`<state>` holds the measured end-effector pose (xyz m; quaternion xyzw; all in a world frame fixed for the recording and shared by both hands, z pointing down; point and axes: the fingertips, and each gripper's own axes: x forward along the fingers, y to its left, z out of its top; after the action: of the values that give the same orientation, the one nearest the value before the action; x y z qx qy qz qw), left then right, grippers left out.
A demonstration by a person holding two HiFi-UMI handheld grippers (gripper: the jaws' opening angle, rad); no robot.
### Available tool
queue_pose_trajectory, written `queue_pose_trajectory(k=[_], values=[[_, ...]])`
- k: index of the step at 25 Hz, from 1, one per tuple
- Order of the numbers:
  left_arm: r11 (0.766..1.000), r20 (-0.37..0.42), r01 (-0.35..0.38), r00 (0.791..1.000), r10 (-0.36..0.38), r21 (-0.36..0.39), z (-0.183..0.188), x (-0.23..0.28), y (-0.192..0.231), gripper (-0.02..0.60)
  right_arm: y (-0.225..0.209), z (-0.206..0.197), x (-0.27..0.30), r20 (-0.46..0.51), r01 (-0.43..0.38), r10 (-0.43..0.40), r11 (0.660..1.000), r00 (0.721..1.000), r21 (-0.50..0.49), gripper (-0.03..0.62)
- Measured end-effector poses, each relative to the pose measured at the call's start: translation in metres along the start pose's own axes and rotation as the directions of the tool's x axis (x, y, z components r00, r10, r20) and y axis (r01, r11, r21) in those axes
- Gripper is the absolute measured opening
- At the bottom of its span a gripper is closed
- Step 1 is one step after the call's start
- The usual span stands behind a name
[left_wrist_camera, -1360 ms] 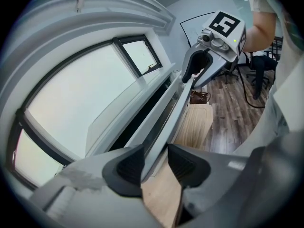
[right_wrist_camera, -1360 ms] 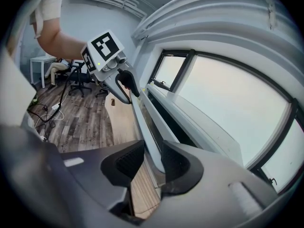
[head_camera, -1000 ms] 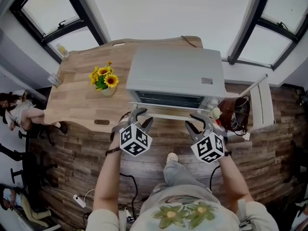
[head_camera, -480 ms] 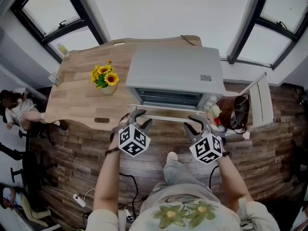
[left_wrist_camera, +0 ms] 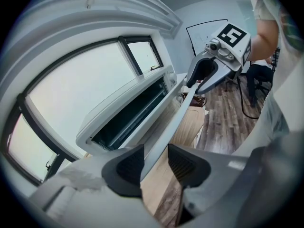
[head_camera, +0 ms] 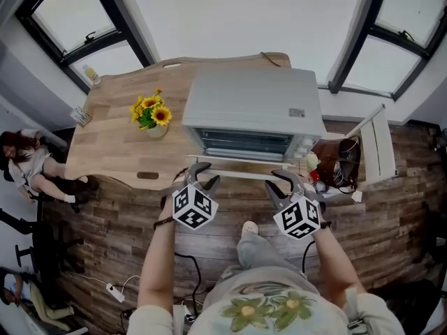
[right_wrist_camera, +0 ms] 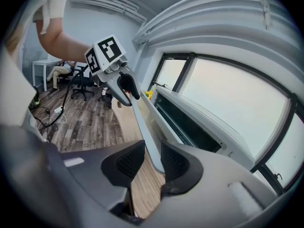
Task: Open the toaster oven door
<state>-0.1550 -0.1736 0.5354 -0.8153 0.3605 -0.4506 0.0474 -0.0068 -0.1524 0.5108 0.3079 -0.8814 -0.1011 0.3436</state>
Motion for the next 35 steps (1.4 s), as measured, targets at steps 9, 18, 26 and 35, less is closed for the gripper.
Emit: queue_pose_trajectory(k=[9, 18, 26, 35], values=[[1.0, -0.01, 0.003, 1.0, -0.003, -0.01, -0.009, -0.001, -0.012, 0.167, 0.014, -0.006, -0.002, -0.003, -0.006, 0.006, 1.0, 1.0, -0.003, 0.106], [1.0, -0.053, 0.017, 0.998, -0.017, -0.004, -0.024, -0.001, -0.03, 0.167, 0.035, -0.017, -0.003, -0.025, -0.026, 0.025, 0.999, 0.999, -0.04, 0.1], [1.0, -0.084, 0.03, 0.996, -0.03, -0.003, -0.034, 0.001, -0.041, 0.167, 0.047, -0.025, -0.004, -0.039, -0.026, 0.023, 0.997, 0.999, -0.071, 0.097], [0.999, -0.1, 0.043, 0.994, -0.043, 0.001, -0.038, 0.002, -0.047, 0.165, 0.053, -0.029, -0.004, -0.043, -0.02, 0.017, 0.996, 0.999, -0.084, 0.095]])
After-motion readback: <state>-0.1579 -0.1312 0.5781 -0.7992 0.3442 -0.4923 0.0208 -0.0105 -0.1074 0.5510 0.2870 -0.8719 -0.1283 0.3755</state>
